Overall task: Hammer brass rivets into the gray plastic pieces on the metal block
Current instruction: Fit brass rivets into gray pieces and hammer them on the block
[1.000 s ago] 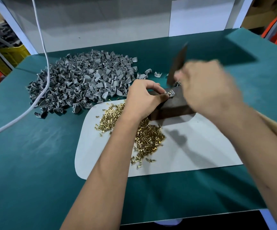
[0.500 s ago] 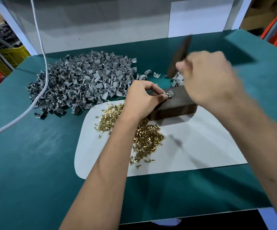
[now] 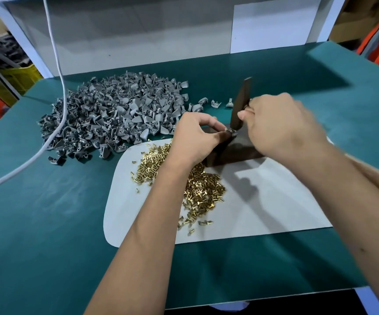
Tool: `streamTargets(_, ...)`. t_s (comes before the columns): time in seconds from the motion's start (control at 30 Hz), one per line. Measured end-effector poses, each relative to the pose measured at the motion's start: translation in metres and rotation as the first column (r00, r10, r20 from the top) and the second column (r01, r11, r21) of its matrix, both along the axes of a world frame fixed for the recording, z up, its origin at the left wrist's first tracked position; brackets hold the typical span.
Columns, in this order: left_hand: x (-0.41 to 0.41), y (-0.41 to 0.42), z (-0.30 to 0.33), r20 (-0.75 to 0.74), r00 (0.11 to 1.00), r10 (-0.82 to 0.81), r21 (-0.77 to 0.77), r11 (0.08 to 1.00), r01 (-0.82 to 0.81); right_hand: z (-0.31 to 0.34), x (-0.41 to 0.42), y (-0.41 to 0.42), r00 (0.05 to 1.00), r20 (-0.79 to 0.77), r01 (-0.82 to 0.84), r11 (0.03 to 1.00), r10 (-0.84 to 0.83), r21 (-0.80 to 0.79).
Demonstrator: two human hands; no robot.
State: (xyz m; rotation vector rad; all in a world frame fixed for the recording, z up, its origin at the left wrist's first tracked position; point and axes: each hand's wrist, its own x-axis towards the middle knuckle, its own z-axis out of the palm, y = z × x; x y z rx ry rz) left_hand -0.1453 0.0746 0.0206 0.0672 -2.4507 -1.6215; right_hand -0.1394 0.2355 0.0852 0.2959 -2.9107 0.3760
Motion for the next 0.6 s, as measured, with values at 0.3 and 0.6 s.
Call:
streamTargets(0.3,0.000,-0.002,0.000,-0.016,1.000,-0.012,-0.026,1.000,0.011,-0.008,0.001,-0.001,0.999,-0.022,-0.036,0.999,0.035,-0.014)
streamTargets(0.6,0.002,0.000,0.003,0.042,0.998,-0.037,0.065,0.997,0.034,-0.018,-0.019,0.034,0.963,-0.079,0.244,0.959,-0.257,-0.142)
